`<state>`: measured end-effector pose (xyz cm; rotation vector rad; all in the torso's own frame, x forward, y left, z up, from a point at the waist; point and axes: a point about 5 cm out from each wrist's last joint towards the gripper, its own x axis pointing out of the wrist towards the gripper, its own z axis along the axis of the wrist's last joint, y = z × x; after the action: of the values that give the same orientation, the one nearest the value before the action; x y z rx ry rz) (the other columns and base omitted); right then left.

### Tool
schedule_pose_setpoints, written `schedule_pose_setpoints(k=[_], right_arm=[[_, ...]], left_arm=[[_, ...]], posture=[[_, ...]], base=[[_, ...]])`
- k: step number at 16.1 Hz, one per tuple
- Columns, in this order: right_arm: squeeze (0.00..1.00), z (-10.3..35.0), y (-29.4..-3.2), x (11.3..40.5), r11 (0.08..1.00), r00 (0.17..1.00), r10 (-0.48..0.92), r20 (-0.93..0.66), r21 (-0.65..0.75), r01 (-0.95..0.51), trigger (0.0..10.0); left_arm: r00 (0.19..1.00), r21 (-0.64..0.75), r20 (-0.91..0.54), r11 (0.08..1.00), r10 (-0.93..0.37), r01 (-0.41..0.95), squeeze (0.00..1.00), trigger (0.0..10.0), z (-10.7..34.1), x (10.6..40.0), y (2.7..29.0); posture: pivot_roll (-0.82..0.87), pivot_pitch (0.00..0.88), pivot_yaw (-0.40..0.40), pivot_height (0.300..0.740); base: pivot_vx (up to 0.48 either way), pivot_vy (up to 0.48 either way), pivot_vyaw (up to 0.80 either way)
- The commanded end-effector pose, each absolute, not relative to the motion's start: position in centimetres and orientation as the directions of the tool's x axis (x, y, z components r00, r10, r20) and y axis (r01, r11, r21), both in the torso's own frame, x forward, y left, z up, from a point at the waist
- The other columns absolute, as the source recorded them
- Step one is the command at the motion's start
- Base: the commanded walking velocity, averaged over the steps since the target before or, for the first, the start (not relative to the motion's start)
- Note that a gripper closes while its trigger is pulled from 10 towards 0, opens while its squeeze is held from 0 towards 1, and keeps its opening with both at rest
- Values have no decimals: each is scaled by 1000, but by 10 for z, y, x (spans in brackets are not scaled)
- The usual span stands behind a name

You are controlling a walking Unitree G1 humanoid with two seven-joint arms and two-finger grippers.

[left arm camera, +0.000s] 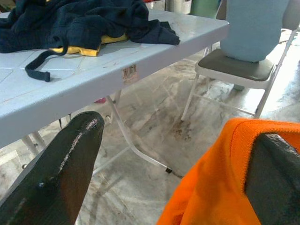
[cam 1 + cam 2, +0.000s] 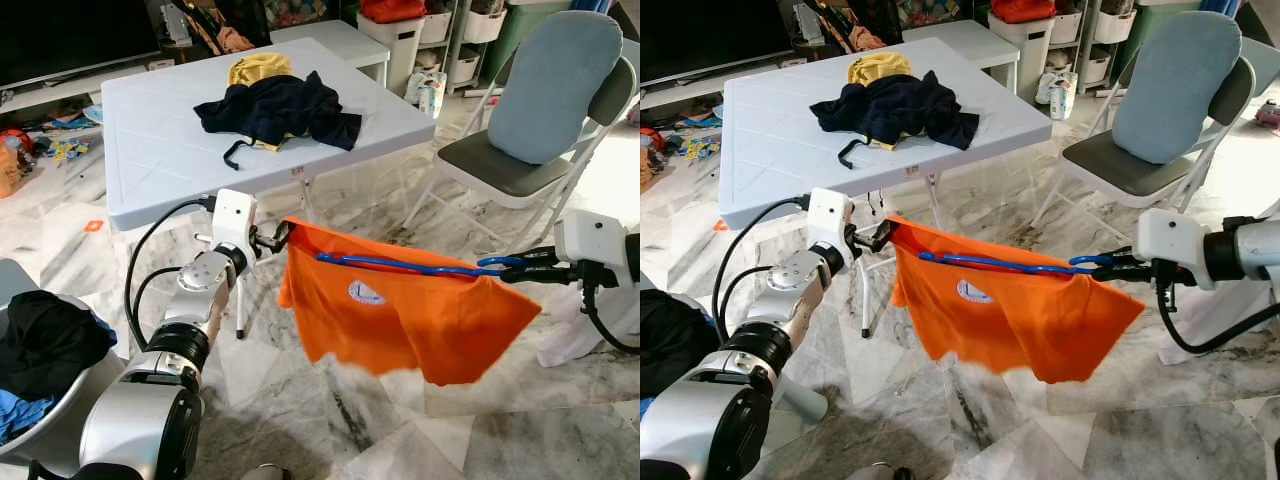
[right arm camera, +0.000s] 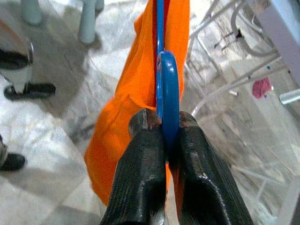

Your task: Hang hanger

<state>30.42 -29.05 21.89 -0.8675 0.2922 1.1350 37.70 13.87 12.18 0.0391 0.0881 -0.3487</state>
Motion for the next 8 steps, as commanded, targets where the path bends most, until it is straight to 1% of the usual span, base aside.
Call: schedule_pose_setpoints(k=[1, 2, 4, 5, 6, 7, 8], right_arm=[[0, 226, -291, 303, 152, 430, 676, -598, -459, -876, 0], [0, 231, -291, 304, 165, 441, 687, -577, -468, -868, 0], [0, 248, -285, 308, 220, 449, 757, -475, -463, -859, 0], [0, 259, -281, 310, 256, 449, 803, -393, -452, -854, 0], [0, 273, -276, 313, 297, 444, 847, -292, -434, -851, 0], [0, 281, -273, 314, 314, 428, 875, -224, -410, -856, 0], [0, 283, -272, 314, 318, 415, 889, -194, -391, -864, 0]], left_arm=[[946, 9, -86, 950, -312, 313, 0, 10000, 127, 380, 148], [942, 7, -94, 946, -322, 324, 0, 10000, 125, 379, 147], [935, -9, -121, 942, -333, 335, 0, 10000, 117, 376, 145], [929, -24, -141, 939, -342, 342, 0, 10000, 112, 374, 142], [919, -37, -161, 932, -361, 360, 0, 10000, 105, 370, 136], [912, -47, -172, 928, -373, 371, 0, 10000, 100, 368, 132], [909, -50, -175, 926, -377, 375, 0, 10000, 99, 367, 130]], posture=[[-152, 0, 69, 740], [-153, 0, 69, 740], [-156, 0, 69, 740], [-156, 0, 70, 740], [-156, 0, 70, 740], [-156, 0, 68, 740], [-156, 0, 67, 740]], base=[[0, 0, 0], [0, 0, 0], [0, 0, 0], [0, 0, 0], [0, 0, 0], [0, 0, 0], [0, 0, 0]])
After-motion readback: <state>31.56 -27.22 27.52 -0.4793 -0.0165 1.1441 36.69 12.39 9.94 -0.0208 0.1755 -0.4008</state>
